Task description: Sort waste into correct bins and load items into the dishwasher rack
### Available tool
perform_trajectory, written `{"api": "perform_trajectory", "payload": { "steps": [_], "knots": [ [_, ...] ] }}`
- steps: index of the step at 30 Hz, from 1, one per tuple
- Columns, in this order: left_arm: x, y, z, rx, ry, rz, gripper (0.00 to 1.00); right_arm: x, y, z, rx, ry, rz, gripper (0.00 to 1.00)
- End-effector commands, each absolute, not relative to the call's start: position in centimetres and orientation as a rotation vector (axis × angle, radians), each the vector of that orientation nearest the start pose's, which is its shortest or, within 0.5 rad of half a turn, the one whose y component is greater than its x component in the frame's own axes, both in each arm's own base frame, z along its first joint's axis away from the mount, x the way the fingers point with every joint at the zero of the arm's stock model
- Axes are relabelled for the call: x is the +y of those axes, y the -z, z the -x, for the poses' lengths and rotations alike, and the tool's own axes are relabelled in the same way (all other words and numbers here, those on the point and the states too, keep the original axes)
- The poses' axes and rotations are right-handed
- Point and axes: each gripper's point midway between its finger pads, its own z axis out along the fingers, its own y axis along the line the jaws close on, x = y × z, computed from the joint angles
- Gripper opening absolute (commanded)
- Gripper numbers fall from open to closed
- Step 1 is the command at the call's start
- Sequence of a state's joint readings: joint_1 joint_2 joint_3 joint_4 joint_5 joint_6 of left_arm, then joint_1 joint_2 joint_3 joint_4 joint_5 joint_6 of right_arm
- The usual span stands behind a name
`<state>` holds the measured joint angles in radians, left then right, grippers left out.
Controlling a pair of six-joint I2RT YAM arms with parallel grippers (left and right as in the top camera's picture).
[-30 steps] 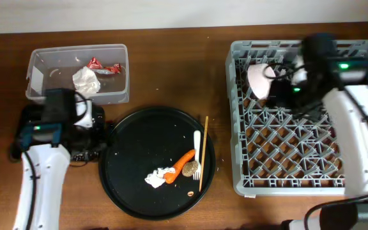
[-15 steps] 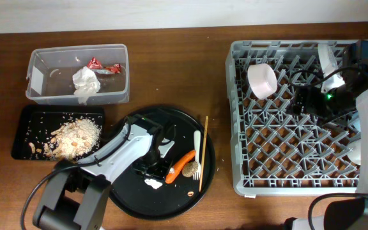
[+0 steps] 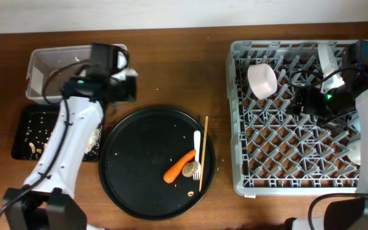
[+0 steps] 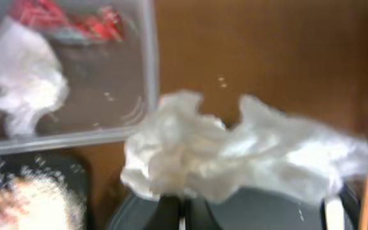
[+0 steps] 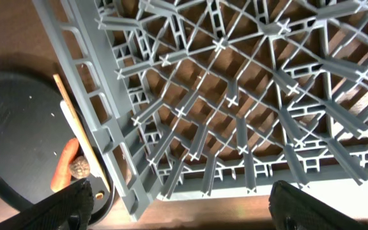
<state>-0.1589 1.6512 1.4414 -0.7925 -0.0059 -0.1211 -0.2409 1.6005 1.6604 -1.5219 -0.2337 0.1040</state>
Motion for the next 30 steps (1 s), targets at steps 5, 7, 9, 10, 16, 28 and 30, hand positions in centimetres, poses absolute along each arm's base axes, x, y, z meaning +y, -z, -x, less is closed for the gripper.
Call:
{"api": "perform_trajectory", "payload": {
  "steps": [5, 7, 9, 10, 16, 28, 30],
  "knots": [
    [-1.0, -11.4, -50.1, 2.488, 0.032, 0.132, 0.17, -3.2, -21.8, -29.3, 2.937, -0.327, -0.481, 0.92],
    [-0.4, -12.2, -51.1, 2.445, 0.015, 0.099, 0.71, -3.2, -21.8, -29.3, 2.937, -0.326, -0.481, 0.92],
    [-0.5, -13.9, -50.9, 2.462, 0.013, 0.08, 0.98, -3.2, -21.8, -29.3, 2.937, -0.326, -0.481, 0.92],
    [-1.1, -15.0, -49.6, 2.516, 0.035, 0.066, 0.99, -3.2, -21.8, -29.3, 2.937, -0.326, -0.481, 0.92],
    [-13.9, -13.2, -35.1, 2.974, 0.182, -0.305, 0.99, -3.2, -21.8, -29.3, 2.938, -0.326, -0.481, 0.92],
    [-18.0, -0.6, -20.2, 3.206, 0.077, -0.835, 0.84, -3.2, -21.8, -29.3, 2.938, -0.326, -0.481, 0.92],
    [-18.7, 1.0, -20.6, 3.137, 0.101, -0.851, 0.83, -3.2, -21.8, -29.3, 2.938, -0.326, -0.481, 0.92]
  ]
}}
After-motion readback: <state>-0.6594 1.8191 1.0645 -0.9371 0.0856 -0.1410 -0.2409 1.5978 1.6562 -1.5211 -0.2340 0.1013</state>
